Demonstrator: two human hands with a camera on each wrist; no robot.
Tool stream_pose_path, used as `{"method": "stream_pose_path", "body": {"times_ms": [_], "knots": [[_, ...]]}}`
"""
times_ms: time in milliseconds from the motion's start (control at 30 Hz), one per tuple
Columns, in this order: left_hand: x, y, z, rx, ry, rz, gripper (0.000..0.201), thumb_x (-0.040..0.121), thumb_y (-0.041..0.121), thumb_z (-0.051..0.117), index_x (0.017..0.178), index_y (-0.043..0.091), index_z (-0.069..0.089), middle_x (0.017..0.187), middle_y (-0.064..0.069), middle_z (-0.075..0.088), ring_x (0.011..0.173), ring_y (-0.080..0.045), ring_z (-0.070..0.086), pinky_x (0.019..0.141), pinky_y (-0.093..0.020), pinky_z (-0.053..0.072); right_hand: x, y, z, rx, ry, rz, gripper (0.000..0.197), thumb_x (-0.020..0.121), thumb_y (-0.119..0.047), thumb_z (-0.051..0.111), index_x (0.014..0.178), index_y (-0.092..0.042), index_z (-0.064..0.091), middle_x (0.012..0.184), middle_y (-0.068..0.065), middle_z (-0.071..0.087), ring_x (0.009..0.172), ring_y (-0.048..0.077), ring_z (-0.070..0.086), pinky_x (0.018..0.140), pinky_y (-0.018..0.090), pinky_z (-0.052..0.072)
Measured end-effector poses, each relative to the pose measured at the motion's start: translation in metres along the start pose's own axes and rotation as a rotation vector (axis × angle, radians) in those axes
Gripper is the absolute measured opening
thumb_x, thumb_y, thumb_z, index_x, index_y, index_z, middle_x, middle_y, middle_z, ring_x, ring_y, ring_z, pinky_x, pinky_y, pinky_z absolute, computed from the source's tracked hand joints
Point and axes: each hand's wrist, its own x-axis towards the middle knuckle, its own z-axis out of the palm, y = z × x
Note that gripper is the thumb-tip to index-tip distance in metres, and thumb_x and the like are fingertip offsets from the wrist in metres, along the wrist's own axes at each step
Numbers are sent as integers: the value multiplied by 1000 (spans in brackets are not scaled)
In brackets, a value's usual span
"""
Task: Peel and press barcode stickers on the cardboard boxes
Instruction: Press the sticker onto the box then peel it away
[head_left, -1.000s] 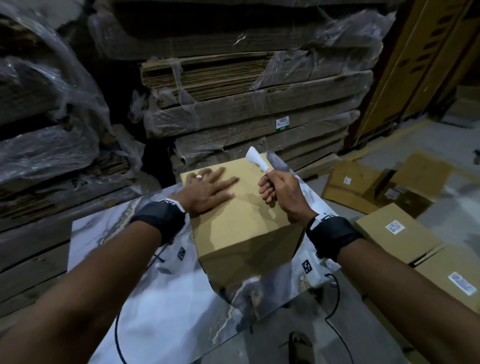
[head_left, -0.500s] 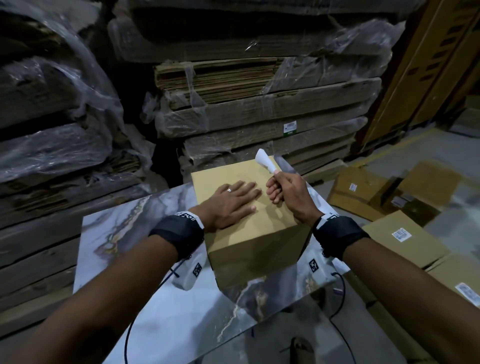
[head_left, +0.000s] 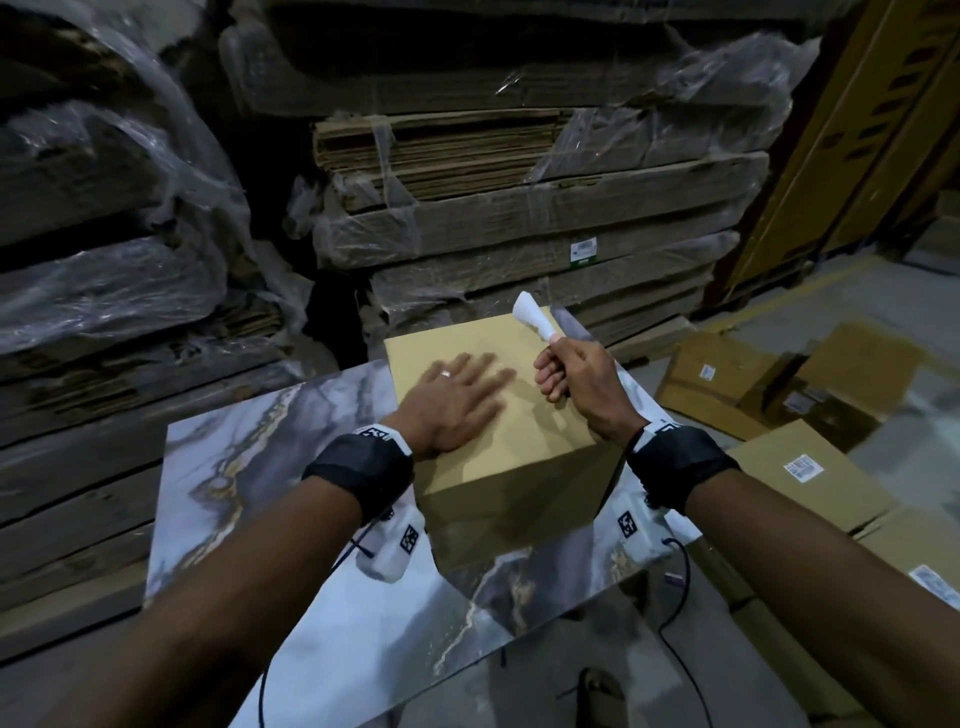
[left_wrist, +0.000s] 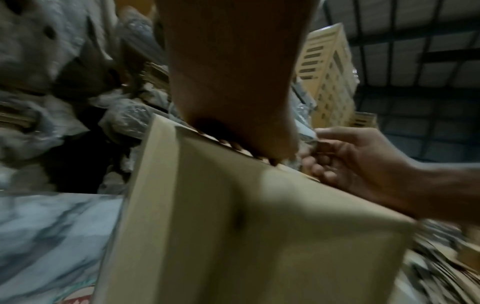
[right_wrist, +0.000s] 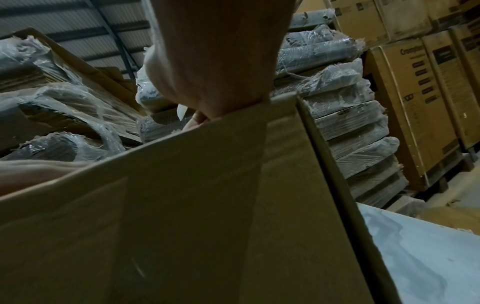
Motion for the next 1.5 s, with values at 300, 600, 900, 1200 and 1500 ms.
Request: {"method": "stream_pose_path", "body": {"times_ms": [300,600,900,1200,1500], "knots": [[-6,-11,-16,-257,497,-471,30,101,29,42,107,14,67,114,-12,65,103,-39,61,88,-48,47,-4,-4,0,11,5,14,47,109,-33,46,86,3,66,69,17,60,56,20,54,49,26,45],[-24,0,-2,-288,434,-521,45,102,38,43,141,14,49,143,-19,46,130,-38,42,106,-50,36,-2,-8,4,-6,93,84,67,110,-45,36,90,11,64,67,17,63,57,23,58,51,29,50],[-39,13,11,-560,263,-672,76,100,60,39,160,24,11,156,-22,20,140,-49,30,114,-54,30,-28,-8,17,-886,228,-125,51,106,-56,28,120,-20,62,131,12,57,124,33,47,103,49,32],[-53,39,10,-623,351,-715,72,102,52,42,159,17,16,152,-23,27,136,-46,38,112,-51,33,-29,-6,18,-971,16,41,60,103,-64,27,136,-18,49,140,25,41,127,48,42,102,56,33],[-113,61,10,-633,528,-833,56,96,45,52,140,14,40,130,-20,45,118,-42,49,103,-47,42,-61,-15,35,-874,-89,-81,56,104,-61,30,130,-18,56,137,24,42,125,49,41,108,59,31]]}}
